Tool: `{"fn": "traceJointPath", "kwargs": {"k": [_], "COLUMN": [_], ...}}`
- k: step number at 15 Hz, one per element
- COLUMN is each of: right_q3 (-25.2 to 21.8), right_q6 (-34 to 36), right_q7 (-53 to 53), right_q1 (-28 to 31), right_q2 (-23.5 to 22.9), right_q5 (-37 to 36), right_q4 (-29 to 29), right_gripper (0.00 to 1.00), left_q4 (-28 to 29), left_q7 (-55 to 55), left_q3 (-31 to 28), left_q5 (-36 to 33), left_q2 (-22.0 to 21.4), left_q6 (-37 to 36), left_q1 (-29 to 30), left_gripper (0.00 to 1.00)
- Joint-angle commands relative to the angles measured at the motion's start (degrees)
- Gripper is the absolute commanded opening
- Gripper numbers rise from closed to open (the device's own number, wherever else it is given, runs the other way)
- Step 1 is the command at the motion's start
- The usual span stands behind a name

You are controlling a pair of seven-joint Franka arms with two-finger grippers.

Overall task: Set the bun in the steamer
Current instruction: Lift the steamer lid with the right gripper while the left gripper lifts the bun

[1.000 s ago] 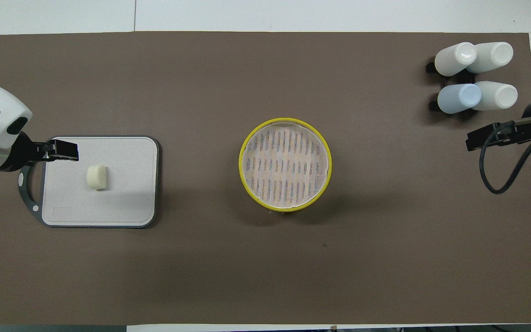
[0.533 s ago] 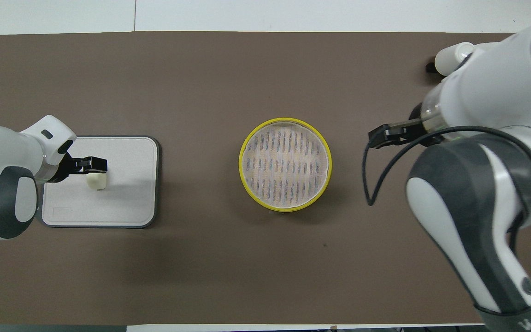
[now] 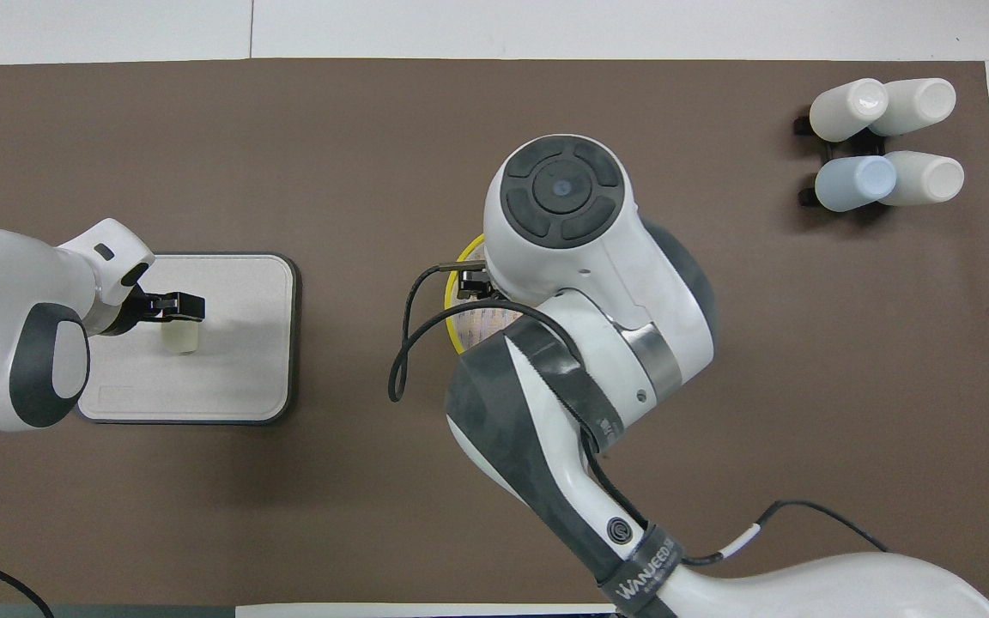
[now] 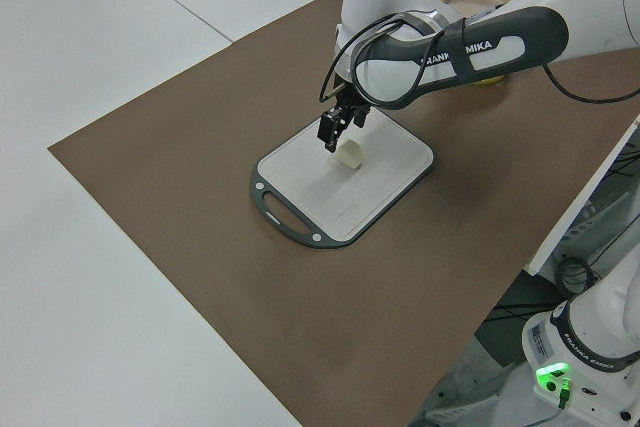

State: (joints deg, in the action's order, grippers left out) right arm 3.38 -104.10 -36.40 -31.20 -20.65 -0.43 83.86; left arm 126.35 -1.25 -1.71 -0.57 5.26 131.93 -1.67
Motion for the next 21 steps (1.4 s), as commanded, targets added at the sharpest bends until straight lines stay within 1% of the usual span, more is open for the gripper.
{"fn": "traceJointPath", "kwargs": {"k": [1,2,5,6,8,9,10,11,12,13,14,15,16,17,18,19,21], "right_q3": [-0.47,-0.56,-0.39,-0.39,-0.48,-0.48,-0.48,-0.39,-0.48,-0.39,-0.48,-0.48,-0.48,-0.48,-0.48,-0.65,-0.3], "right_q6": [0.3,-0.31,-2.16,-3.47,-4.53,-5.49,-6.55,-7.69,-8.57,-9.28,-9.46,-9.55,-9.55,-9.46,-8.94,-7.97,-3.42], "right_q7": [-4.19,-5.77,-6.4,-6.4,-6.58,-7.1,-7.45,-7.72,-7.72,-7.72,-7.72,-7.72,-7.81,-7.81,-7.81,-7.72,-7.28], "right_q1": [-2.71,-3.86,-4.48,-4.83,-5.54,-5.63,-5.72,-5.72,-5.72,-5.72,-5.8,-6.07,-6.07,-6.16,-6.16,-6.76,-6.95], "right_q2": [-7.02,-7.91,-8.18,-8.27,-8.71,-9.06,-9.32,-9.41,-9.5,-9.59,-9.85,-9.94,-10.03,-10.03,-9.94,-9.85,-10.11], "right_q5": [-0.53,-0.71,-0.71,-0.8,-0.8,-0.88,-1.15,-1.32,-1.32,-1.32,-1.32,-1.41,-1.67,-2.11,-2.29,-3.25,-7.46], "right_q4": [-7.65,-7.84,-7.31,-6.62,-5.64,-5.47,-4.86,-3.98,-3.45,-3.01,-2.66,-2.57,-2.48,-1.96,-1.86,-2.3,-3.79], "right_gripper": [0.96,0.95,0.93,0.93,0.89,0.88,0.88,0.88,0.88,0.87,0.87,0.83,0.68,0.5,0.03,0.0,0.0], "left_q4": [1.79,1.79,1.79,1.79,1.79,1.88,2.31,2.58,2.58,2.58,2.41,2.06,1.18,-0.39,-2.15,-4.17,-7.51], "left_q7": [-1.47,-1.47,-1.13,-0.95,-0.95,-0.95,-0.95,-0.86,-0.86,-0.86,-0.86,-0.86,-0.86,-0.77,-0.6,-0.16,1.24], "left_q3": [0.04,0.04,0.22,0.22,0.22,0.22,0.22,0.13,0.22,0.13,0.13,0.22,0.22,0.13,0.22,0.22,0.31], "left_q5": [0.31,0.31,0.31,0.31,0.31,0.31,0.31,0.31,0.31,0.31,0.31,0.31,0.31,0.4,0.4,0.4,0.84], "left_q2": [1.24,1.59,1.6,1.6,1.68,1.68,1.68,1.6,1.6,1.6,1.6,1.6,1.68,1.94,2.21,2.56,2.91], "left_q6": [2.8,2.72,2.54,2.63,2.46,2.45,2.45,2.28,2.02,1.84,1.4,0.7,-0.44,-1.75,-3.59,-5.79,-8.69], "left_q1": [0.53,0.53,0.44,0.35,0.09,0.0,0.0,-0.09,-0.09,-0.17,-0.09,-0.17,-0.17,-0.17,-0.17,-0.17,-0.26], "left_gripper": [0.95,0.94,0.84,0.83,0.77,0.77,0.73,0.66,0.54,0.44,0.4,0.4,0.4,0.4,0.4,0.4,0.4]}}
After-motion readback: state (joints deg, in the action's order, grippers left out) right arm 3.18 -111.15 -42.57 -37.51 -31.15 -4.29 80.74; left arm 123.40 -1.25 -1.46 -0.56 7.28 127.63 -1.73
